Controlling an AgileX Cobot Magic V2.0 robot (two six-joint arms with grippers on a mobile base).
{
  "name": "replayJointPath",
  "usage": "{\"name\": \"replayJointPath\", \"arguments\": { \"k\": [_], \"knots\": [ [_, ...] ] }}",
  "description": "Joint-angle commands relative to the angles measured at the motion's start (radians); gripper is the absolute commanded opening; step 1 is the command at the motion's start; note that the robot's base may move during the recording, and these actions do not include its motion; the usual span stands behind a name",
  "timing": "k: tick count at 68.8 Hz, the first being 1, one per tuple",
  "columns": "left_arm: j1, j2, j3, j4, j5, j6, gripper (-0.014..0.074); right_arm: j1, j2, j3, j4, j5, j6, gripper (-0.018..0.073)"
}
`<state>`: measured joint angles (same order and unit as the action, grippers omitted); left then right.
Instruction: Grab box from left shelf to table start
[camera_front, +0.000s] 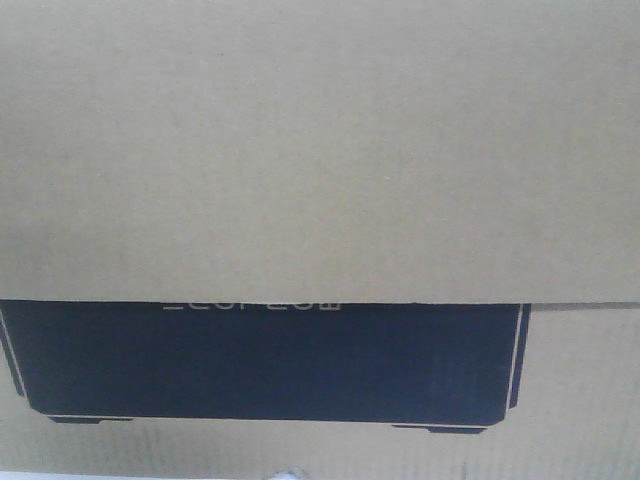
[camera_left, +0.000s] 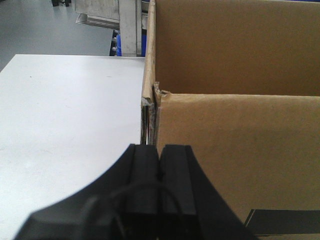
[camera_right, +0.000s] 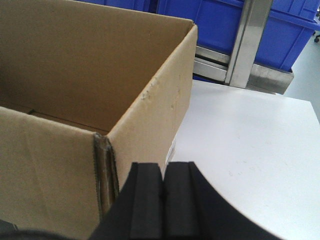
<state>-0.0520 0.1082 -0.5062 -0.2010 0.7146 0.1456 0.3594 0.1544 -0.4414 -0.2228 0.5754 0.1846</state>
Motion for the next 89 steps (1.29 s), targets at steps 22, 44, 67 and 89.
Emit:
{"name": "replayJointPath", "arguments": {
  "k": [22,44,67,89],
  "knots": [
    [-0.007,0.014,-0.027,-0.014,-0.094,-0.004,-0.0099,-0.005,0.012,-0.023,-0.022,-0.094,-0.002,0.0049],
    [-0.167,-0.032,0.086,0.017,-0.250,-0.004,-0.0099,-0.005,0.012,-0.023,-0.022,-0.094,-0.002,0.0049],
    [-0.015,-0.107,0.402,0.006,-0.565,-0.004,-0.0099,-0.005,0.012,-0.023,-0.022,-0.094,-0.002,0.0049],
    [-0.016,-0.135,0.533,0.014,-0.756,-0.004,-0.0099,-0.005,0.012,-0.023,-0.022,-0.092,-0.002,0.0049]
  ]
}}
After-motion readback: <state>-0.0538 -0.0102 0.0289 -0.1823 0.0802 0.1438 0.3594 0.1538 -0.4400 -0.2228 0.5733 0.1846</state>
